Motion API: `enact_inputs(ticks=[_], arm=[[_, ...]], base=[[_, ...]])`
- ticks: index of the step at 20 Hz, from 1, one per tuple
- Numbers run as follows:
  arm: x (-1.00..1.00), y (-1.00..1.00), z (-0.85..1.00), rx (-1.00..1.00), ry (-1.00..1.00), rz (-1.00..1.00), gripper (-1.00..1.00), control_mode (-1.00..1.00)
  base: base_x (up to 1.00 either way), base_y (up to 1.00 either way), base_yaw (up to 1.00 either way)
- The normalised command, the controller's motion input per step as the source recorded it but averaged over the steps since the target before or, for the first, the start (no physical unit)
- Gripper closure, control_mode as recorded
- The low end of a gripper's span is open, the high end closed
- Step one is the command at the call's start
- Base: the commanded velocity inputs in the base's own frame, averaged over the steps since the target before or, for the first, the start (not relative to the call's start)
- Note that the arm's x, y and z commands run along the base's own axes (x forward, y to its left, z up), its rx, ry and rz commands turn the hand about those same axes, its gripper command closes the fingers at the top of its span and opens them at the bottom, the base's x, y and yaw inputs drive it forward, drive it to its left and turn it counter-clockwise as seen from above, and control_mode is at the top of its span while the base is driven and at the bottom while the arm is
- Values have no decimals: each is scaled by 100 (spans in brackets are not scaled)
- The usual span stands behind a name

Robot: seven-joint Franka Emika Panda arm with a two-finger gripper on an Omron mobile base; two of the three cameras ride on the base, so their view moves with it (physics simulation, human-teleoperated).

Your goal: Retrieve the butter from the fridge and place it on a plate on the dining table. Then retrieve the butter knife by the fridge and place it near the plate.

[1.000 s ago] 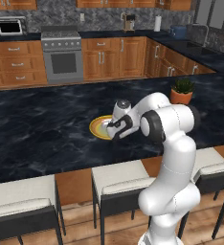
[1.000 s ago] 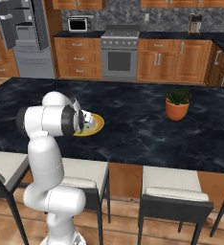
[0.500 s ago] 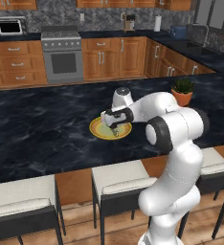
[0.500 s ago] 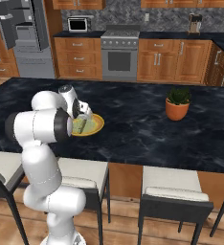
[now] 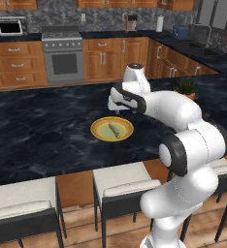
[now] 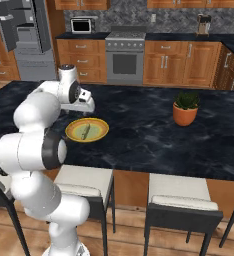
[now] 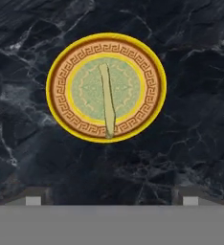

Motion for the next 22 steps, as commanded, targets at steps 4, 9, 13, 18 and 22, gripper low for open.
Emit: enact_inputs(ticks=[4, 9, 13, 18, 22], arm=[[-99, 0, 98, 0, 8, 0, -100, -100], [-100, -1, 72, 0, 0, 1, -100, -100], [-100, 0, 69, 0, 0, 0, -100, -100], [-100, 0, 27, -1, -4, 0, -100, -100], [-99, -2, -2, 0, -17, 0, -100, -100]], base=[[0, 0, 0], [0, 0, 0], [0, 0, 0], [0, 0, 0], [0, 0, 0]])
